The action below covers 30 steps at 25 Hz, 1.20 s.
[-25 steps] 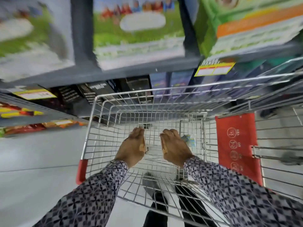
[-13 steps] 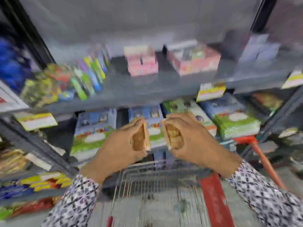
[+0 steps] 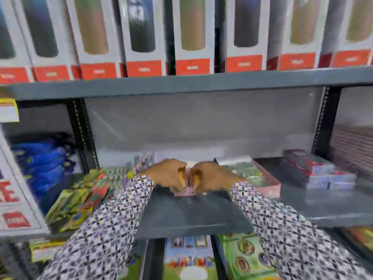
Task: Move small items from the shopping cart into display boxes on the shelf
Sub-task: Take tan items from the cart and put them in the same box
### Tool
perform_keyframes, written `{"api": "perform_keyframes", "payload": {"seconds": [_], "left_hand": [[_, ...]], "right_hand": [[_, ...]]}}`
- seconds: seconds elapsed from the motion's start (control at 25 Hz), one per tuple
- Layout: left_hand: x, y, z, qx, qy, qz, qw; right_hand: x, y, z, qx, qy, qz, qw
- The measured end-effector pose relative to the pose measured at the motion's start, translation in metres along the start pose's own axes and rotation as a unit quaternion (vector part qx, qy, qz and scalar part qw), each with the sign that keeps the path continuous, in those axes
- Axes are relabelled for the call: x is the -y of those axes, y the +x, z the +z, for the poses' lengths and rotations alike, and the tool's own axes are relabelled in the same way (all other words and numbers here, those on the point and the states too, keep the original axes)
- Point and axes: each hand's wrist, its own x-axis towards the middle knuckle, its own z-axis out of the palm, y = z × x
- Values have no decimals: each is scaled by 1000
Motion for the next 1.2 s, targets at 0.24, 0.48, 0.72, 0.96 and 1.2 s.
{"api": "perform_keyframes", "payload": {"seconds": [0.24, 0.48, 0.72, 0.96, 1.2], "left_hand": [[25, -19, 49, -161, -194, -20, 967], [11, -22, 75, -317, -90, 17, 944], [9, -44, 95, -370, -67, 40, 926], [14, -67, 113, -183, 3, 68, 981], [21, -43, 101, -241, 27, 79, 967]], "right_hand": [[-26, -18, 37, -172, 19, -39, 984], [-23, 0, 50, -226, 42, -34, 973], [-25, -2, 53, -241, 36, -70, 967], [-29, -2, 61, -254, 36, -66, 964], [-23, -9, 59, -265, 39, -58, 962]]}}
